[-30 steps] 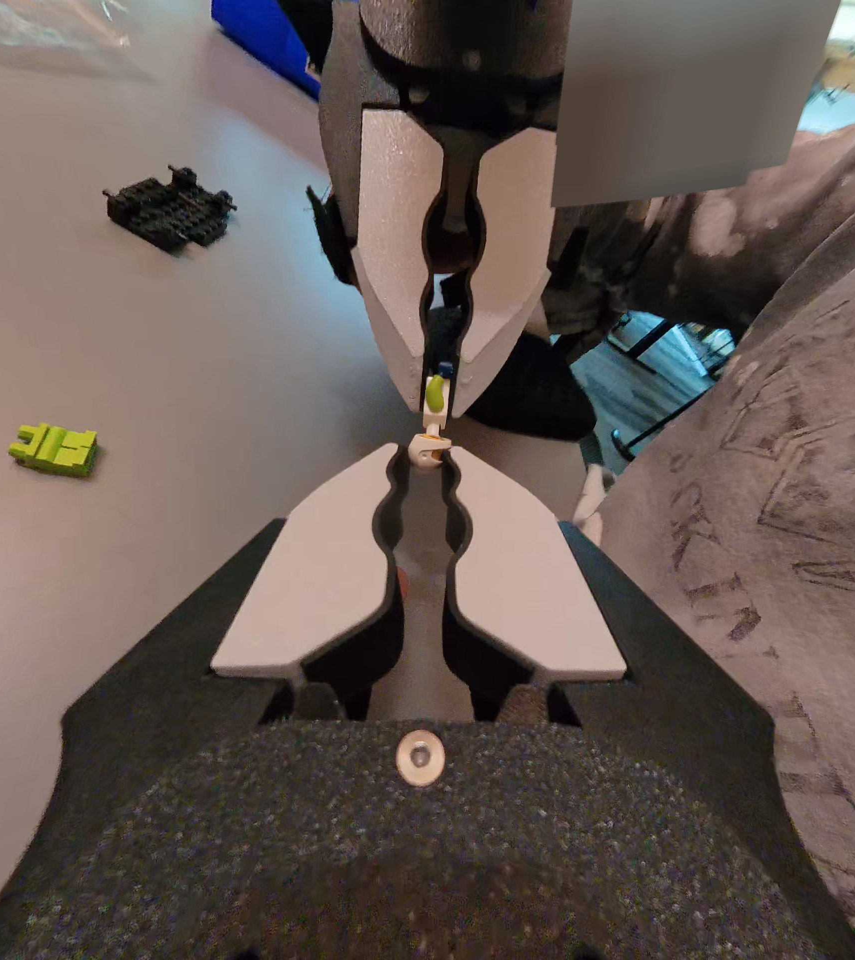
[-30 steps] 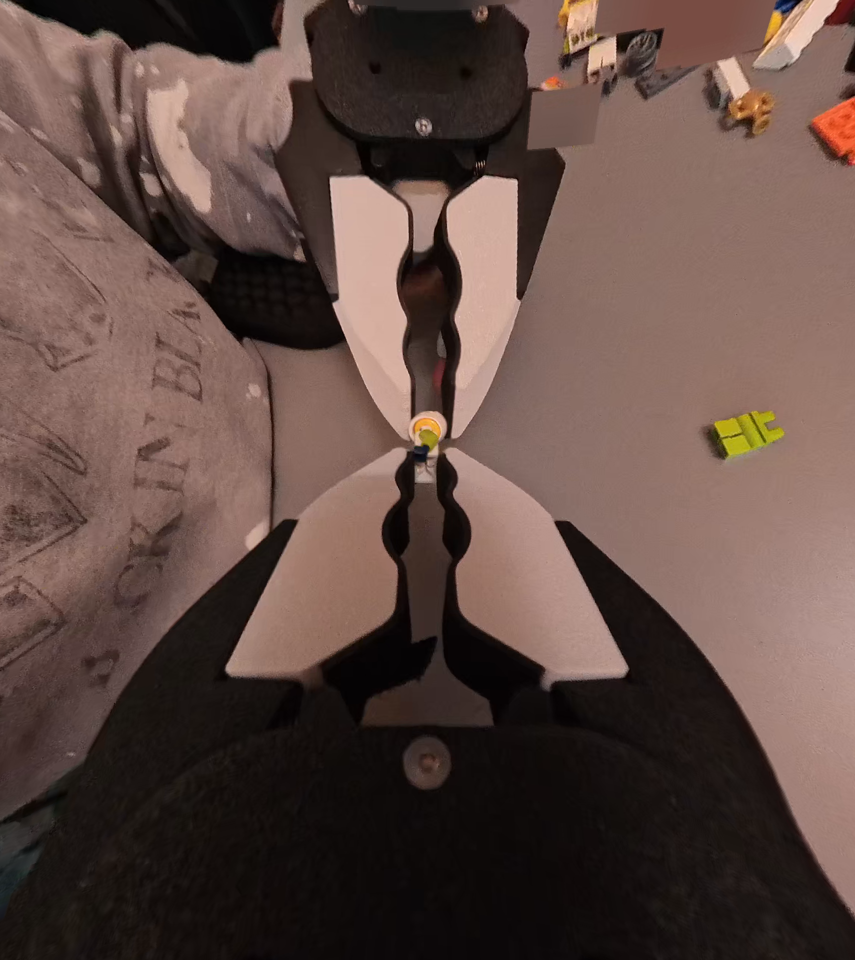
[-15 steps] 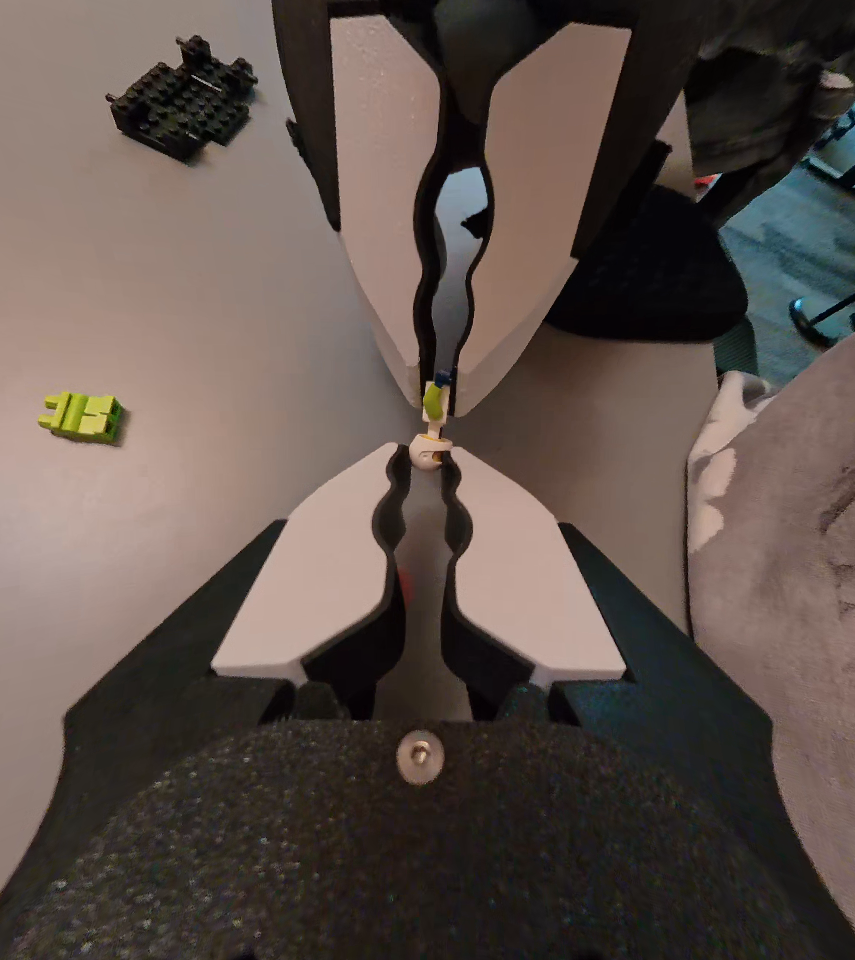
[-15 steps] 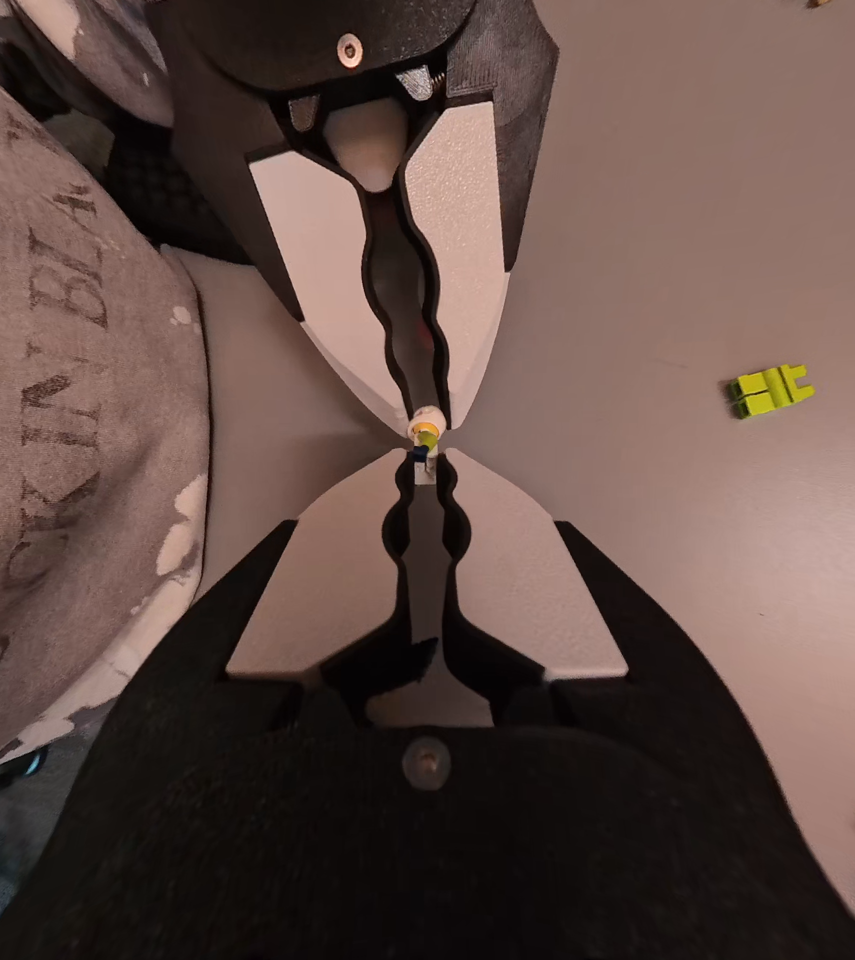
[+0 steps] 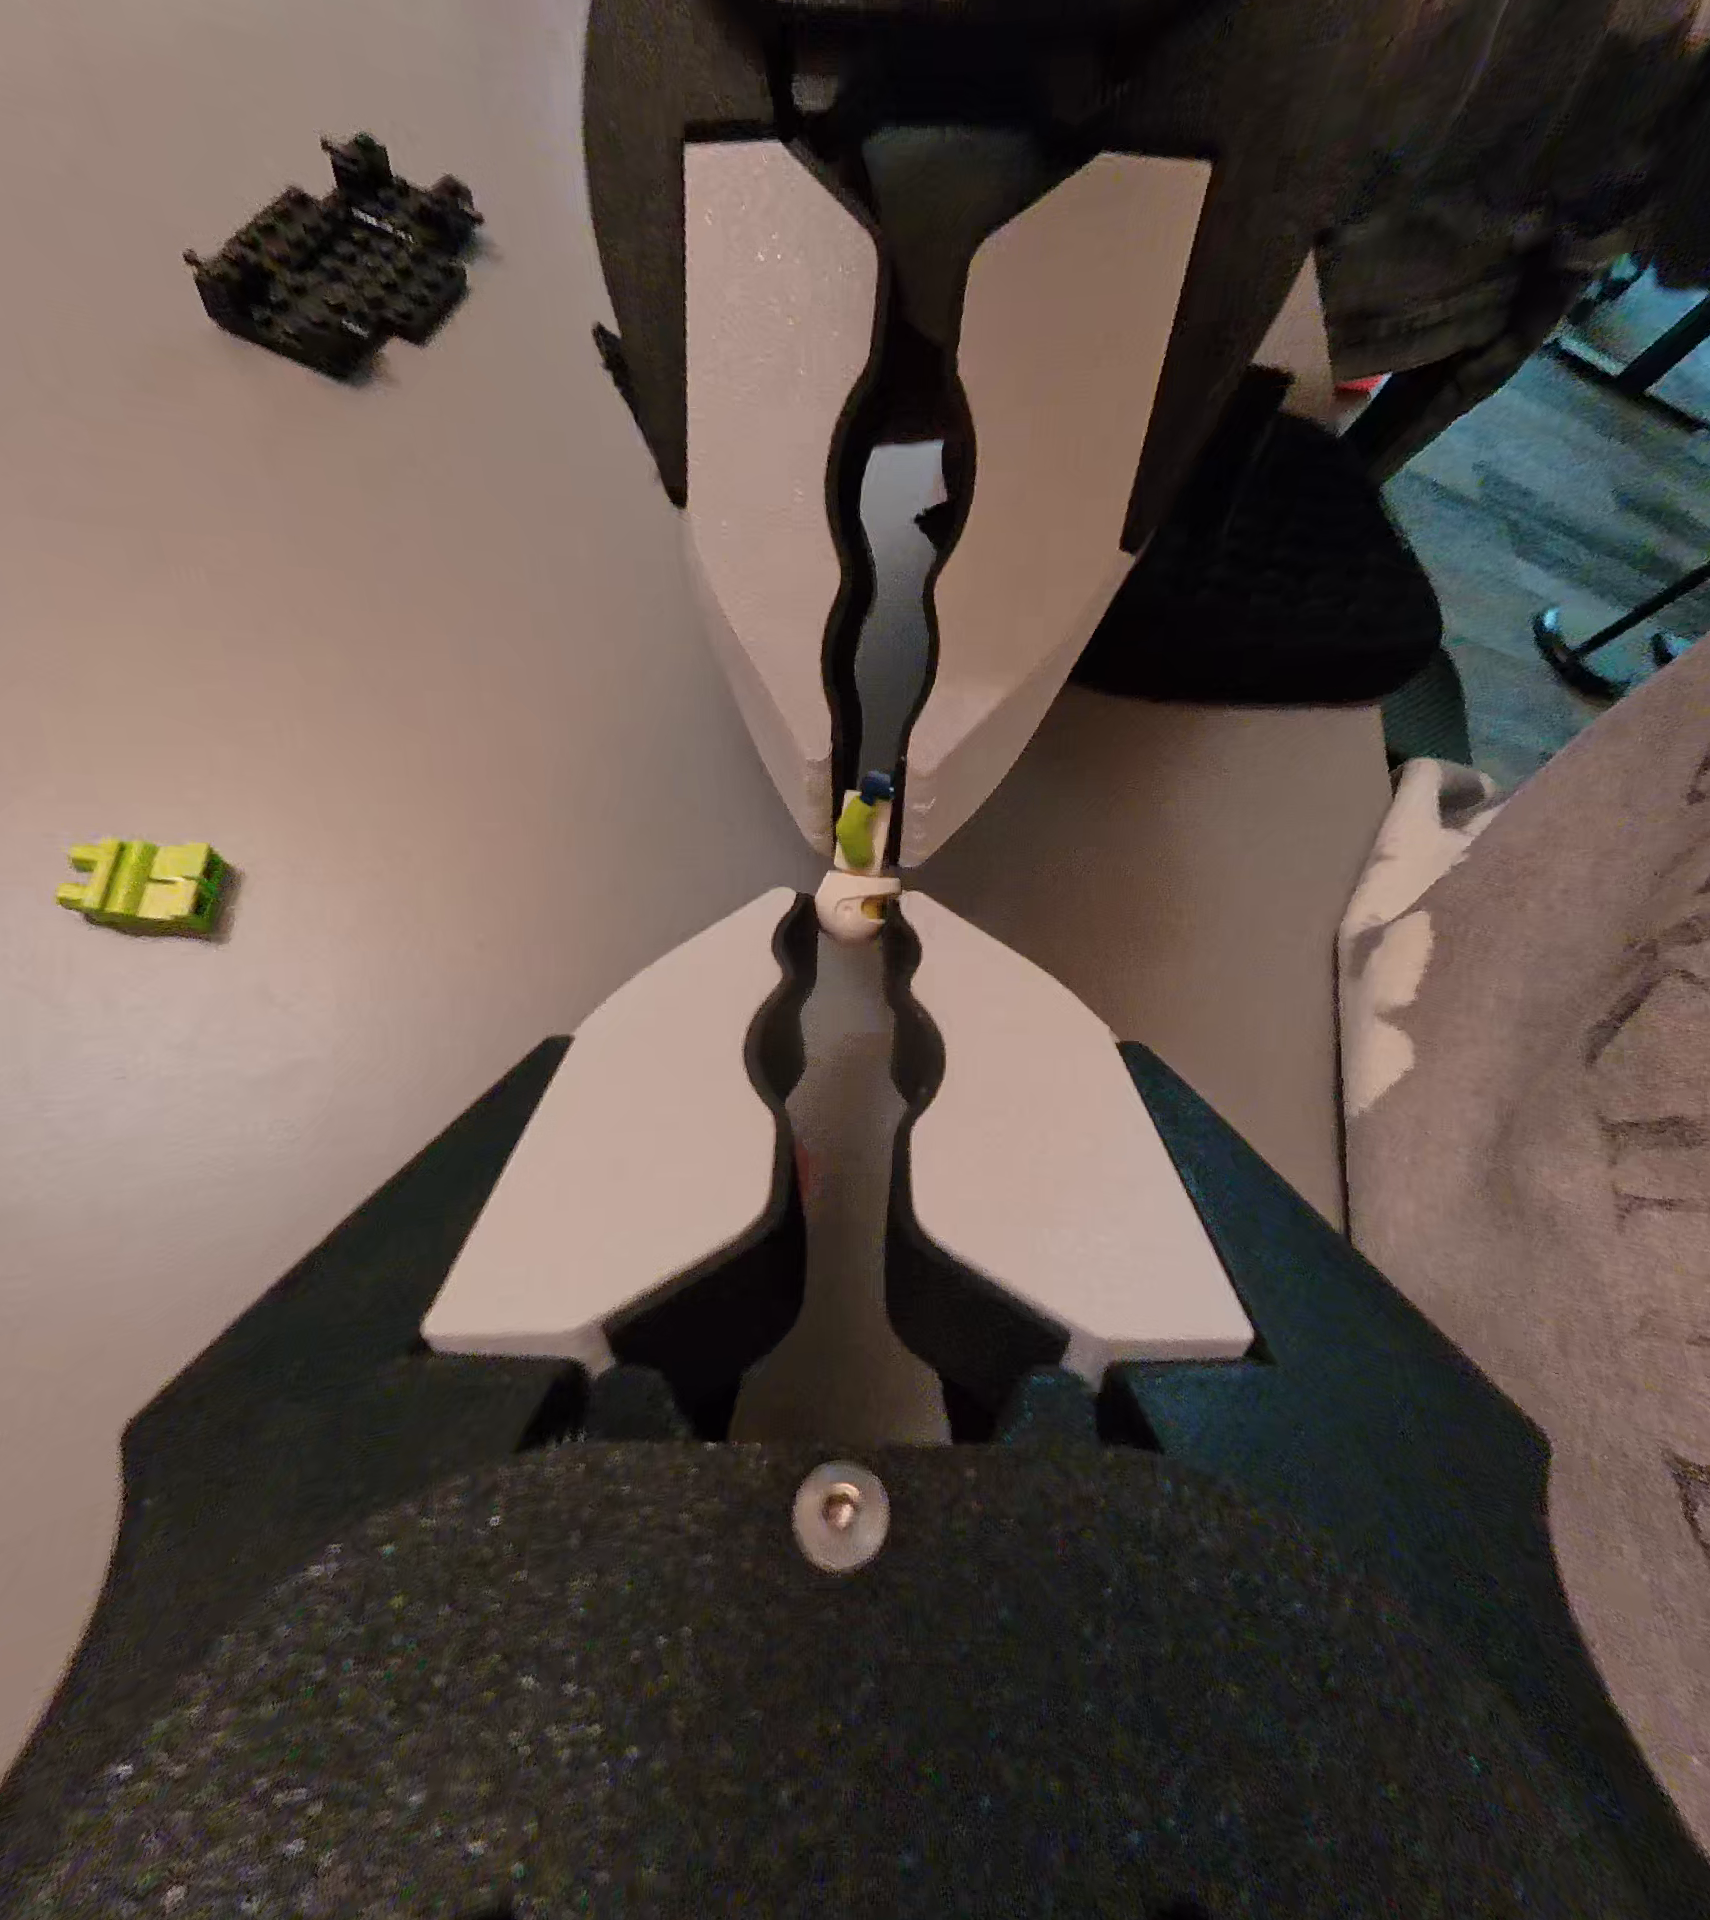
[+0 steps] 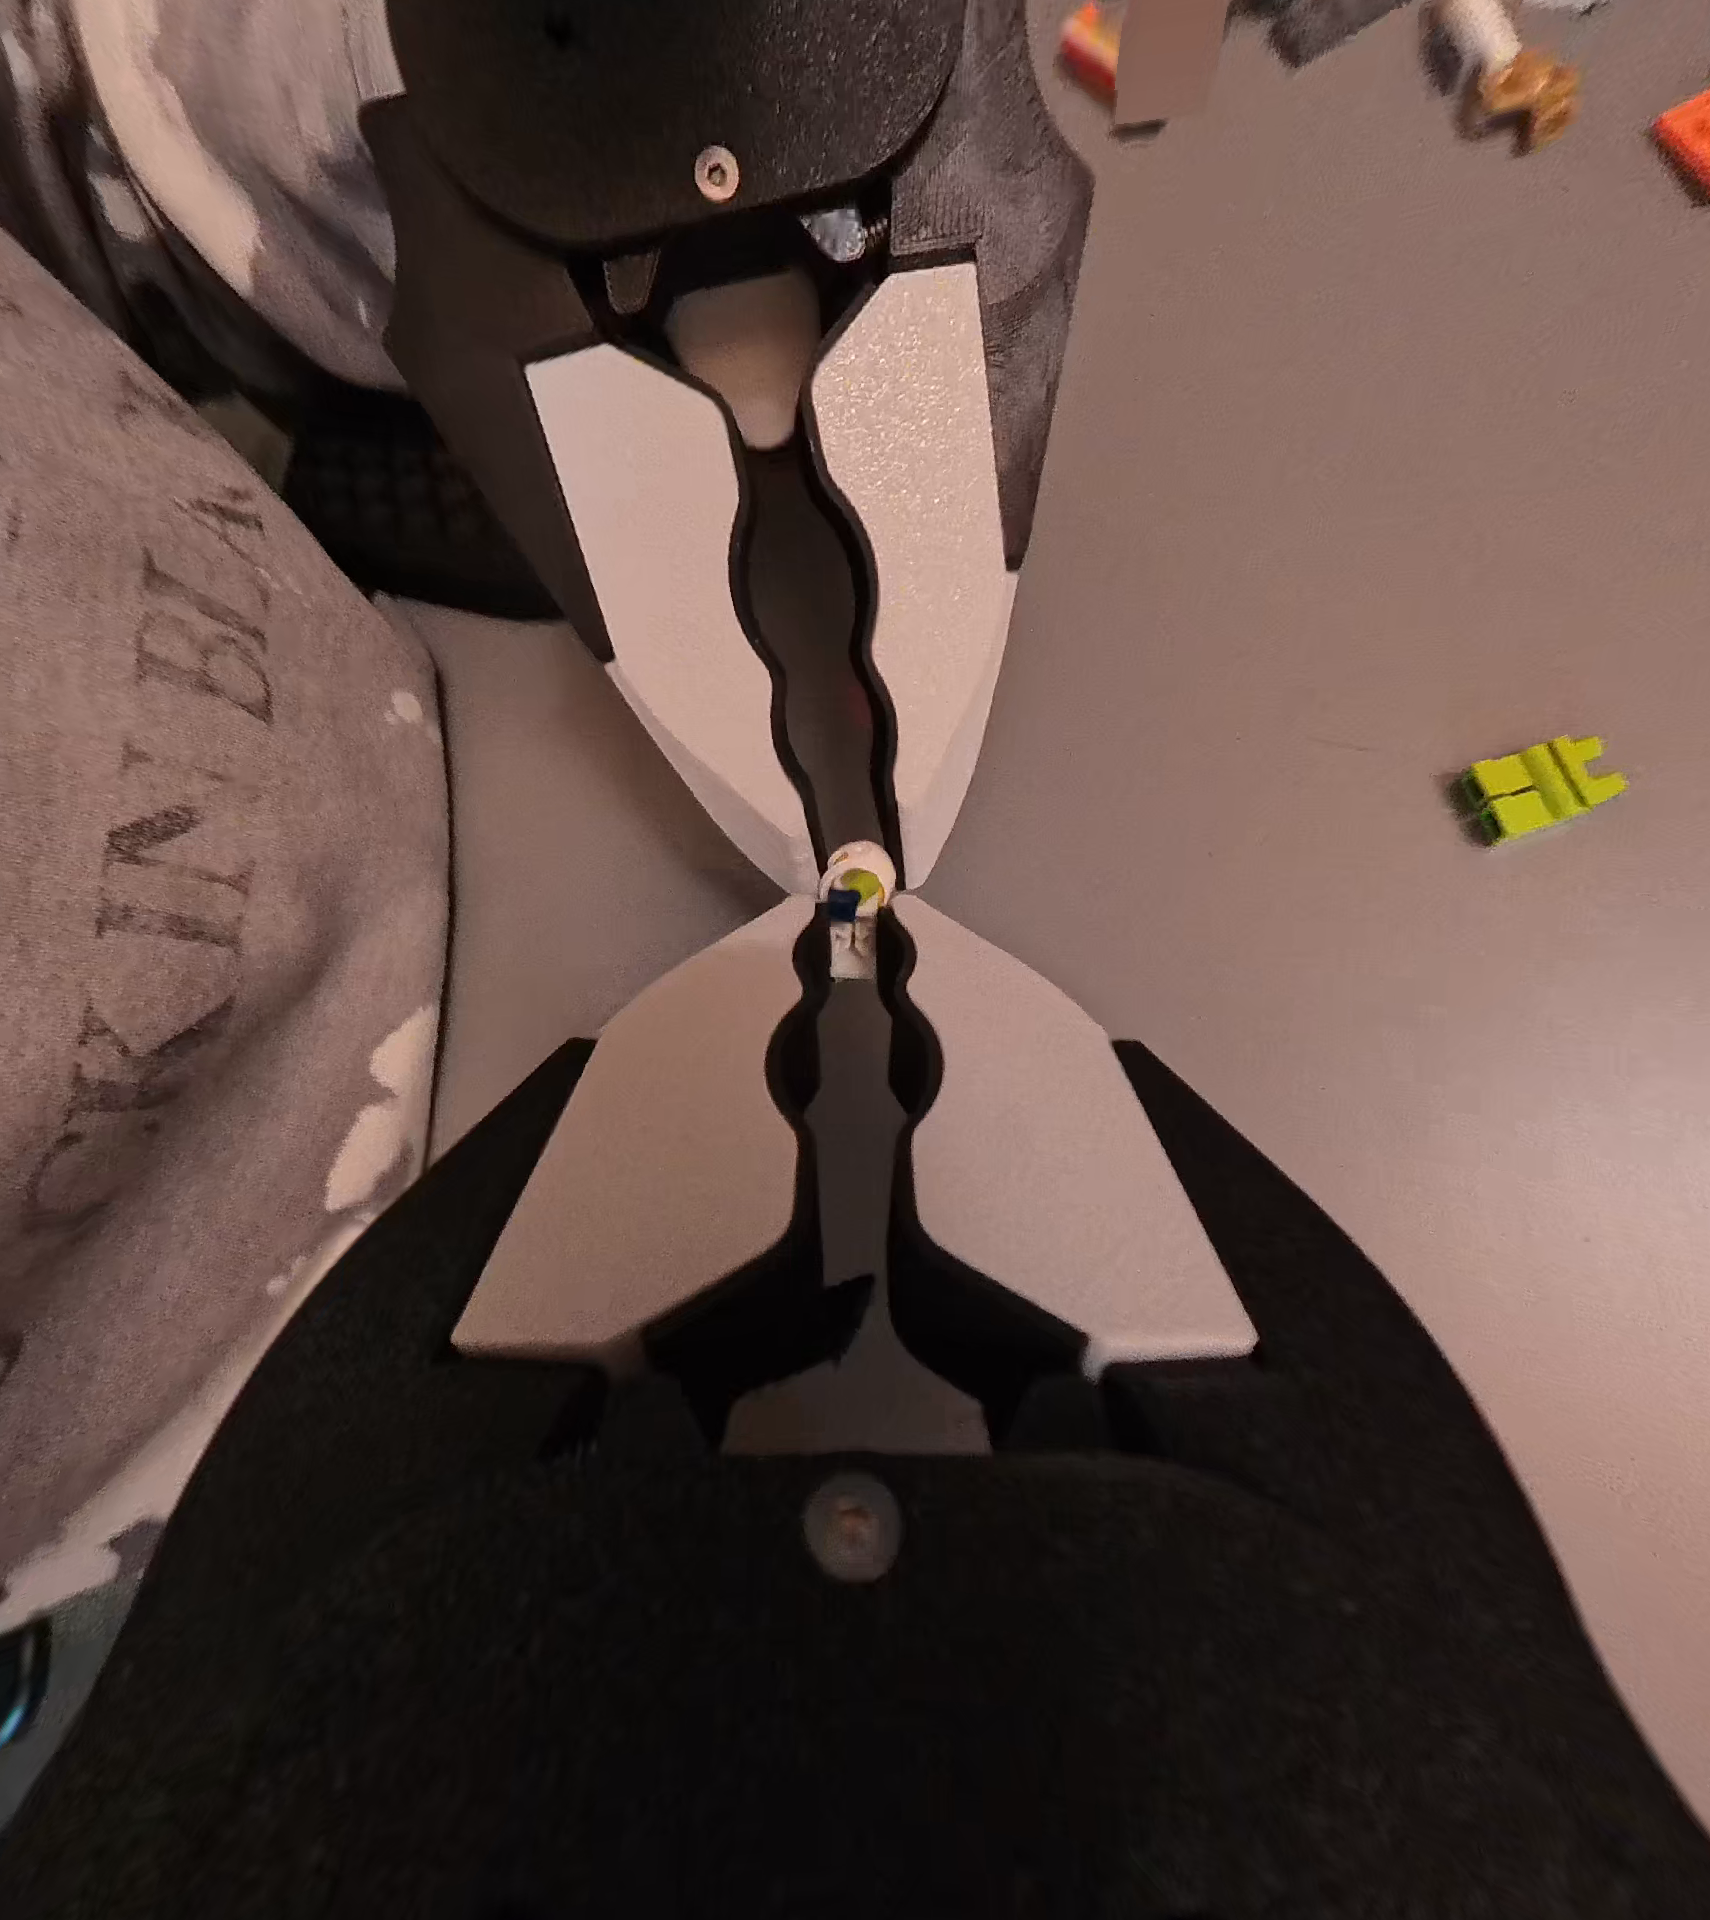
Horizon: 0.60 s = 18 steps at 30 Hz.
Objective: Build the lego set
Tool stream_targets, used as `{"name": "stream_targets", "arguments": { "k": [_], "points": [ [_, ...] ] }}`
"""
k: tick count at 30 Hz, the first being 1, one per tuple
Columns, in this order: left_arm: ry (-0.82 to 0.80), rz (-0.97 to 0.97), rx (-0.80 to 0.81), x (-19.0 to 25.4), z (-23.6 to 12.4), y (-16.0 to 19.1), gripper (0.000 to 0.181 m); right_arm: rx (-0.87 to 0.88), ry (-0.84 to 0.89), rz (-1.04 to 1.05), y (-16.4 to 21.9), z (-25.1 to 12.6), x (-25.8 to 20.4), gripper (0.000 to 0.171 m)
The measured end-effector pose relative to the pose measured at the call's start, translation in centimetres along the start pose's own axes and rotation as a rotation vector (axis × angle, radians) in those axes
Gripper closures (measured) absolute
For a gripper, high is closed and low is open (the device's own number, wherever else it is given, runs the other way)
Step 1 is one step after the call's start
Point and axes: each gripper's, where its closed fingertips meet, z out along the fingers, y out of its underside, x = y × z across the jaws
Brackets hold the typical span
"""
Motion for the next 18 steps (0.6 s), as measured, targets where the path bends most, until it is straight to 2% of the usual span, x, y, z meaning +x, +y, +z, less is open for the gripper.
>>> {"name": "stream_targets", "arguments": {
  "k": [4,7,12,15,18],
  "points": [
    [-0.012,0.016,0.114,-0.1,-1.2,-1.6,0.167,0.219,-0.051,0.091,-1.4,-1.2,0.1,0.163],
    [0.005,-0.030,0.207,-0.4,-2.5,-2.6,0.158,0.454,-0.111,0.175,-3.0,-3.1,0.2,0.163],
    [0.065,-0.140,0.471,-0.9,-4.8,-5.8,0.157,0.857,-0.239,0.335,-6.1,-6.3,0.4,0.164],
    [0.119,-0.206,0.620,-0.8,-6.3,-7.8,0.158,0.965,-0.320,0.400,-7.3,-6.5,0.0,0.164],
    [0.125,-0.184,0.668,-0.4,-7.1,-8.4,0.160,0.998,-0.392,0.444,-8.1,-6.2,-0.6,0.163]
  ]
}}
